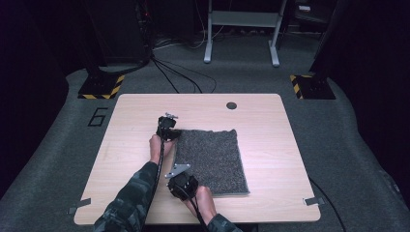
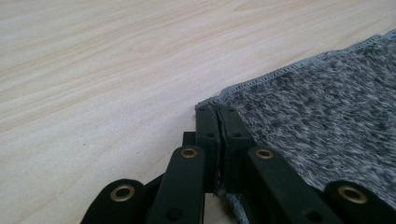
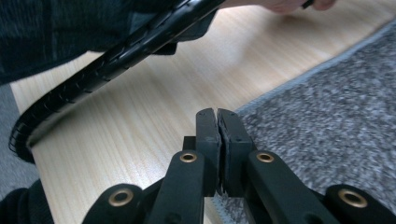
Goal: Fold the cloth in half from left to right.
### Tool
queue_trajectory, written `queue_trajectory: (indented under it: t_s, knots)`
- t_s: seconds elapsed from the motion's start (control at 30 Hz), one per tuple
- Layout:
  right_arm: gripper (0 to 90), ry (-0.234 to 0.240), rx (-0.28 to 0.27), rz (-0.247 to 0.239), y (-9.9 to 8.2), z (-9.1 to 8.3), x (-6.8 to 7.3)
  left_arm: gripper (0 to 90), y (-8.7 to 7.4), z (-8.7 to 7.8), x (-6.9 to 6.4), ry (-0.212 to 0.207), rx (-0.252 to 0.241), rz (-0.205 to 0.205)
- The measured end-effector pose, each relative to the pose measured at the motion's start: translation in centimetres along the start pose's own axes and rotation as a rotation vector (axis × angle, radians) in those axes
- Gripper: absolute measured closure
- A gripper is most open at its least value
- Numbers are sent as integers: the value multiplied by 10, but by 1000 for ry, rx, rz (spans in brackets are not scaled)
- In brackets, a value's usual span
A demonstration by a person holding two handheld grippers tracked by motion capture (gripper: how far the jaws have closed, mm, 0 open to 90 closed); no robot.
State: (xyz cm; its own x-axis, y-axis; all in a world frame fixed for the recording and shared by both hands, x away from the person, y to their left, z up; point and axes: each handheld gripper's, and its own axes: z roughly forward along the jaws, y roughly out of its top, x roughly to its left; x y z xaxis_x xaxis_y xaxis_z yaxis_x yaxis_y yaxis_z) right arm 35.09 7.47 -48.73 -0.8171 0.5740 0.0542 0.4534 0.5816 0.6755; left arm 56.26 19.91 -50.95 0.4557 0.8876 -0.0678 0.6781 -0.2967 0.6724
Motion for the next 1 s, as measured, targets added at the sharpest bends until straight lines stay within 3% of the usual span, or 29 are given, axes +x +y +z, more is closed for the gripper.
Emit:
queue_trajectory:
  t_s: [0.07,0.33,0.47,0.53,0.6,0.83,1.0]
  knots:
    - [880,6,-35,22,-2,-5,-3,883,2,-3,1,4,-1,5]
    - [882,7,-66,19,-1,-14,-3,884,9,-12,1,4,-14,15]
    - [882,9,-72,11,-1,-17,-2,884,14,-16,1,10,-21,42]
    - [882,3,-98,5,0,-19,-1,884,19,-20,5,5,-26,40]
    - [883,11,-89,11,2,-22,0,884,22,-23,6,4,-28,36]
    - [883,8,-116,-33,11,-25,4,884,32,-33,9,16,-29,46]
    - [885,16,-150,-47,26,-32,10,884,46,-46,14,47,-14,98]
